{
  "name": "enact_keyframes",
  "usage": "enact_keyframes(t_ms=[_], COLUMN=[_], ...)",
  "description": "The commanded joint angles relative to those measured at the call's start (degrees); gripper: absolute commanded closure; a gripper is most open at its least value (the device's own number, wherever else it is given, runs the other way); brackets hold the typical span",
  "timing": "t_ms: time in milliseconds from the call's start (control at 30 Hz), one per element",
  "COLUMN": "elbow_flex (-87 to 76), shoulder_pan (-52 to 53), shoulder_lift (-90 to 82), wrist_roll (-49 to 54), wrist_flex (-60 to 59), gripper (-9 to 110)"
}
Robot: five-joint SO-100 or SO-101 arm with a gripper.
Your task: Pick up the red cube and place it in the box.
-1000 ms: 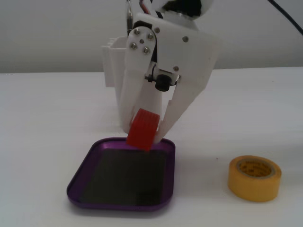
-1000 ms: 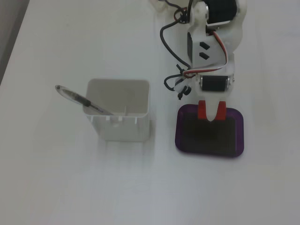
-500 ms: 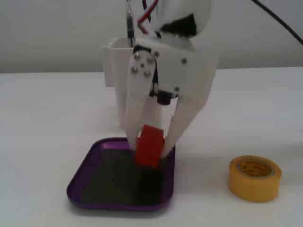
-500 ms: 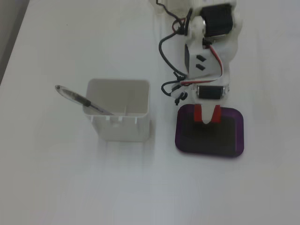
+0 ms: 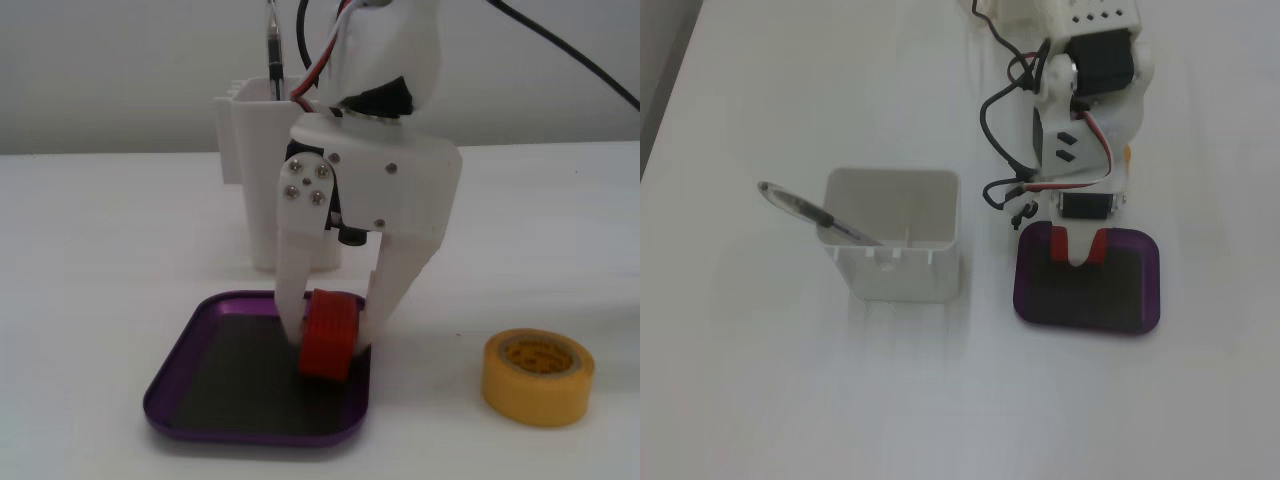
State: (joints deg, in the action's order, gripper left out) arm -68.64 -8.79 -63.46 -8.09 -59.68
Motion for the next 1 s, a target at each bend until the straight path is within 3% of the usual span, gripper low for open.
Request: enact_keyframes(t_ms=[0, 333, 700, 833, 967], elbow_flex=[3.43, 6.15, 36.74, 38.85, 30.85], shoulder_pan=[-0.09, 1.67, 0.97, -0.35, -1.49], shoulder_lift=[-1.14, -1.41, -7.82, -17.49, -29.09], wrist_roll=[0.35, 0.26, 0.35, 0.18, 0.26], wrist_flex=[0.18, -5.8, -35.51, -37.88, -37.79], gripper=[101, 81, 81, 81, 81])
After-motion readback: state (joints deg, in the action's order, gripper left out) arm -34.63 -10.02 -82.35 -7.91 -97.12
